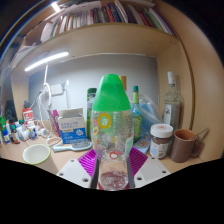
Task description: Pour water
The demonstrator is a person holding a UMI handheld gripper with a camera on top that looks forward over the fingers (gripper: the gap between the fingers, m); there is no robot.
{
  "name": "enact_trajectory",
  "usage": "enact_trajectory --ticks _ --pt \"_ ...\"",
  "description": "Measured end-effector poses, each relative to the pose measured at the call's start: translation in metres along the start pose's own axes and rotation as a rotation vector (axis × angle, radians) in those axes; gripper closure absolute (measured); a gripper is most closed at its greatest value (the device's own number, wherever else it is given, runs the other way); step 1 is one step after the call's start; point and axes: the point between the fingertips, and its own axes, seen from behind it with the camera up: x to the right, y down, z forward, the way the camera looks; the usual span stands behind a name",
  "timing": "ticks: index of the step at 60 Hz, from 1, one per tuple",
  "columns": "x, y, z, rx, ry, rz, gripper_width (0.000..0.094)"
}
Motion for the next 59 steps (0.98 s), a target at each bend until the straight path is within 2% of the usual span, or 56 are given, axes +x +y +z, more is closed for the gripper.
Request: enact_trajectory --ticks 4,7,13,26,45,57,59 --pt "-0.001 0.001 0.001 -0.011 -0.001 -0.019 0.0466" --pt "0.001 0.007 0.002 -0.052 0.007 -0.033 0.0411" --pt "0.007 0.032 -0.005 -0.184 0.026 -0.012 0.0080" --pt "0.008 0.028 -0.062 -0.219 0.053 0.070 0.0094" --pt "-0.025 -0.064 -0.219 -0.177 0.089 0.041 0.0095" --pt "-0.052 -0.097 -0.318 -0.197 0.099 0.019 0.0076" --pt "-0.055 -0.101 -0.332 -0.201 0.101 0.009 0.0095"
